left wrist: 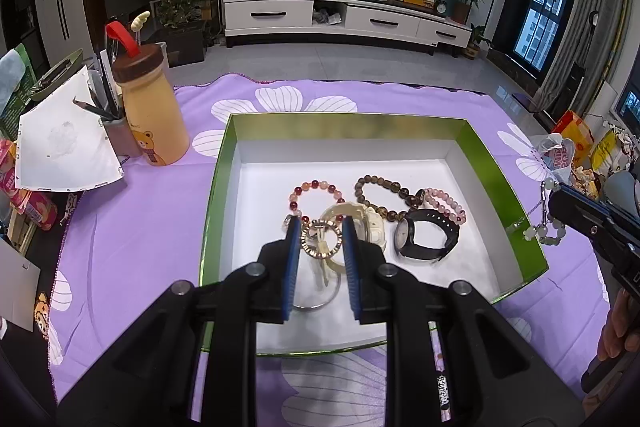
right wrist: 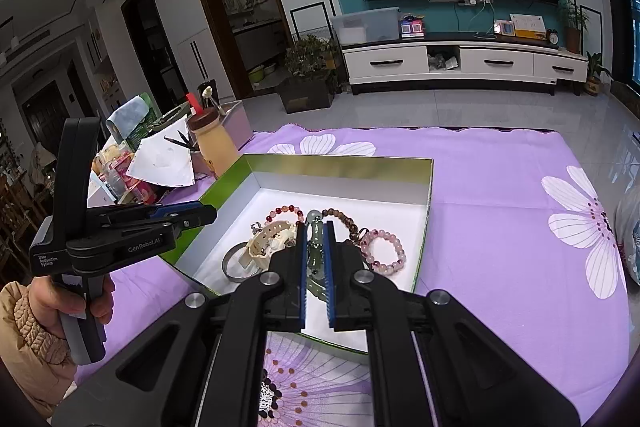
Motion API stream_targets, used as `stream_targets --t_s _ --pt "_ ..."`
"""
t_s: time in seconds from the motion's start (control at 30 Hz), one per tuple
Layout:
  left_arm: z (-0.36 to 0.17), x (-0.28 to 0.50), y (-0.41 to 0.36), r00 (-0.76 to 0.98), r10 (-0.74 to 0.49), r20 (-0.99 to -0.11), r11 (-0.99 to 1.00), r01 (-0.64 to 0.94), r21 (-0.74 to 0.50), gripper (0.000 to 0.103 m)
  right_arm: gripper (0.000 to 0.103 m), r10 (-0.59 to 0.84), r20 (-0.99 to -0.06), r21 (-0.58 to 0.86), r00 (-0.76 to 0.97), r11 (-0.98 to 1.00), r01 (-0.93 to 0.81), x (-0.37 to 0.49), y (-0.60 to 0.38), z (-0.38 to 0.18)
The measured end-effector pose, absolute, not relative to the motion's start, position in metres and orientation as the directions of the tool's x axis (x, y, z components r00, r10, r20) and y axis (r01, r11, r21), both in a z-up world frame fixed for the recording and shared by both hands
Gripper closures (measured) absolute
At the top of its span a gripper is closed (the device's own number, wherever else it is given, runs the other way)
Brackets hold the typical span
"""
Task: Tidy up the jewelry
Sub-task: 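Hold the gold ring in left tool and jade chain in right tool above the box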
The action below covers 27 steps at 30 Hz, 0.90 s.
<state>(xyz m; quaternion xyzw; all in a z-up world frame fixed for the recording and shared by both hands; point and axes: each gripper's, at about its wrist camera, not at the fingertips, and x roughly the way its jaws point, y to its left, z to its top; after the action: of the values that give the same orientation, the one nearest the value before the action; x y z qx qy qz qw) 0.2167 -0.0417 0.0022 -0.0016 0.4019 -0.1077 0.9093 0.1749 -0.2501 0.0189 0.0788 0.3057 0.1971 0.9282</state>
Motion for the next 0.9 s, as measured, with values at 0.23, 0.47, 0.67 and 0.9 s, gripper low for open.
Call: stream_targets --t_s 0.23,0.47,0.67,0.9 --pt "-0.001 0.219 -0.045 0.646 -0.198 -0.737 0.976 0.201 -0.085 0.082 0.096 0.412 -0.543 0.262 0.732 0.911 -0.318 0.176 -0.247 0.016" --pt "-0.007 0.222 -0.047 0.637 -0.197 -0.745 0.975 0.206 -0.081 0.083 0.096 0.415 -0.551 0.263 0.724 0.910 -0.321 0.180 -0.244 0.011" --pt "-0.010 0.224 -0.049 0.631 -0.196 -0.751 0.975 0.210 -0.078 0.082 0.096 0.417 -0.558 0.264 0.718 0.909 -0.323 0.183 -0.244 0.009" --pt "-0.015 0.225 -0.052 0.624 -0.195 -0.757 0.974 0.217 -0.072 0.082 0.096 0.421 -0.566 0.266 0.709 0.907 -0.326 0.186 -0.241 0.005"
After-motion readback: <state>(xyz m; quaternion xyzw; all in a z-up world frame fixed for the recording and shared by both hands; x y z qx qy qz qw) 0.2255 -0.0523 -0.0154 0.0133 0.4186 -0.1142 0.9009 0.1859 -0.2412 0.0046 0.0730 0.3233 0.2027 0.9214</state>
